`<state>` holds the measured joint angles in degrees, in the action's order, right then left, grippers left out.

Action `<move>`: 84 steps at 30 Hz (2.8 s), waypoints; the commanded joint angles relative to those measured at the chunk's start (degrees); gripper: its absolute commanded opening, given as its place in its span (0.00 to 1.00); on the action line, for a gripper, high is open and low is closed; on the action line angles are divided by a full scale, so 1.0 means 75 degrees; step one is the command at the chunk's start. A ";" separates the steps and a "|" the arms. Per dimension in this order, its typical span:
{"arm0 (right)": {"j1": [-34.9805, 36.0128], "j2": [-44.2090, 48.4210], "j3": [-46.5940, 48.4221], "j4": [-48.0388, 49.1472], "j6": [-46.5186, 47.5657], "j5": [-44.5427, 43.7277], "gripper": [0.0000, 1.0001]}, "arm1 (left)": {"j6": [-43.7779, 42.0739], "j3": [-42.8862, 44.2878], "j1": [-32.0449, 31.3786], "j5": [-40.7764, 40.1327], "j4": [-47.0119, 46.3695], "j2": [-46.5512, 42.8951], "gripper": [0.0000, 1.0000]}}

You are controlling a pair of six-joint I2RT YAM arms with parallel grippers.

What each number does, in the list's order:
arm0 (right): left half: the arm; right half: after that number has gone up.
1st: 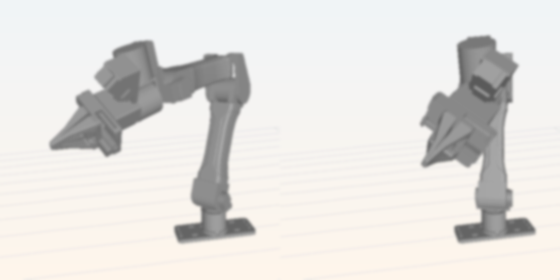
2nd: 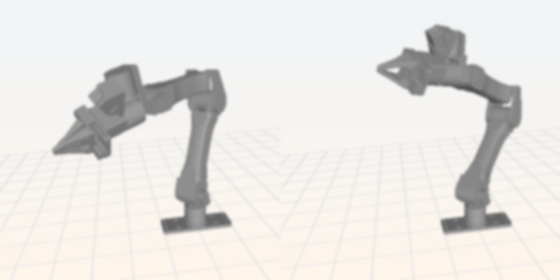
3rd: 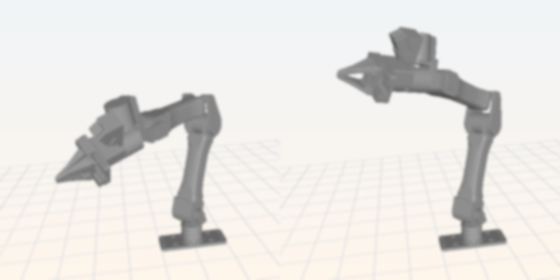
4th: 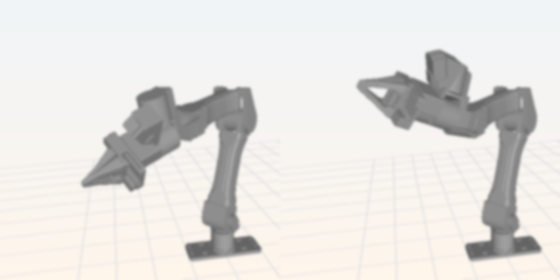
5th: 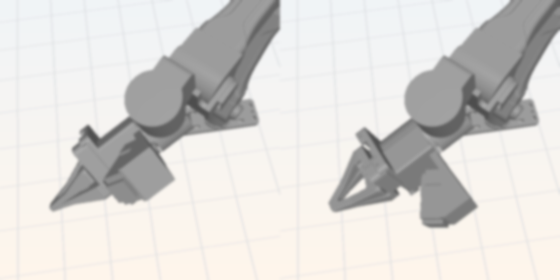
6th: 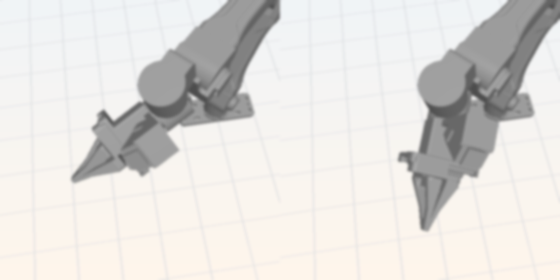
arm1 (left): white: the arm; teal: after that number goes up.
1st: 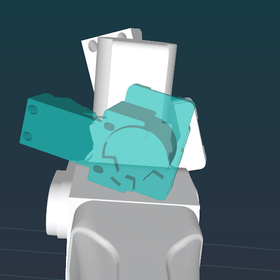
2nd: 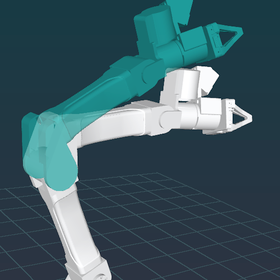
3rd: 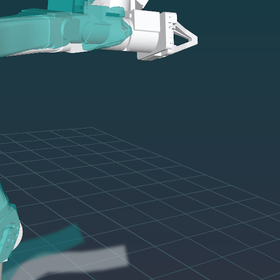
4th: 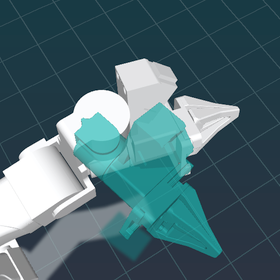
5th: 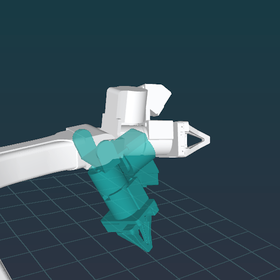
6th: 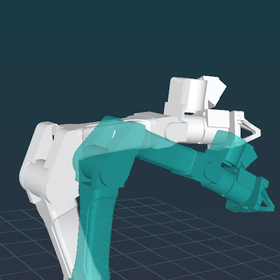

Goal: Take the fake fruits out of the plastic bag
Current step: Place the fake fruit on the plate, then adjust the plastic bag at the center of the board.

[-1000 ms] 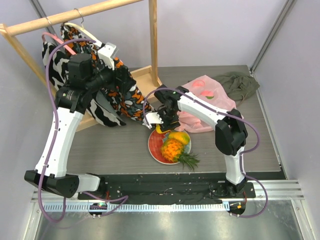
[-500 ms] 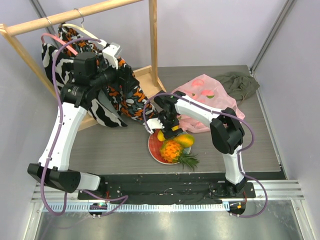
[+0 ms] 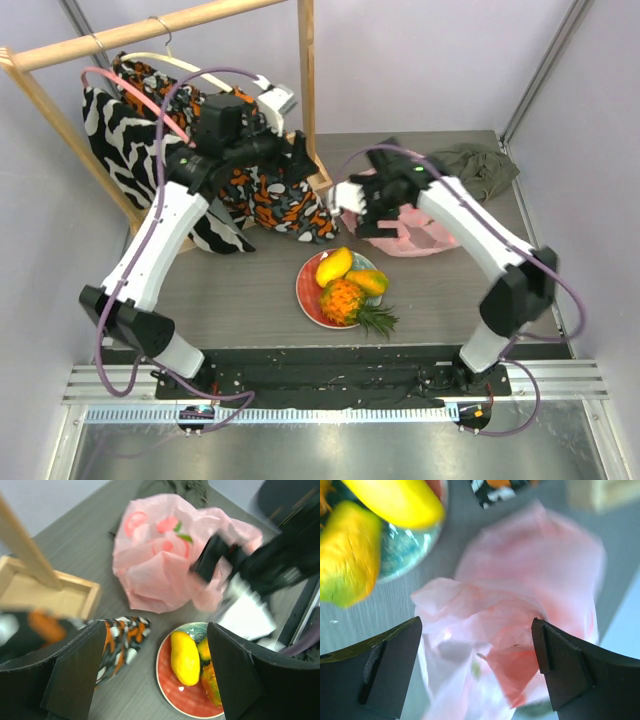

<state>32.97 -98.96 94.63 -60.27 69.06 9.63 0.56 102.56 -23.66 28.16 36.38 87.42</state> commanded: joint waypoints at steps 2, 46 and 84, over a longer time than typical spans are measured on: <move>-0.0996 0.1649 -0.1096 0.0254 -0.2068 0.0075 1.00 | -0.0484 0.0317 -0.0828 0.0007 -0.0082 0.0824 0.83; -0.4022 0.2588 -0.4648 0.3449 -0.3302 -0.1140 1.00 | -0.1035 -0.0409 -0.3642 -0.2337 0.0188 0.2477 0.00; -0.6049 0.2011 -0.0261 0.2341 -0.6981 -0.0194 0.01 | -0.2781 0.4539 -0.3068 -0.2866 0.1476 0.3982 0.00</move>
<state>-11.92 -96.53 104.14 -41.12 20.08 8.08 -18.68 140.22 -47.18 2.85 42.24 127.07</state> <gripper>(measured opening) 0.033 0.017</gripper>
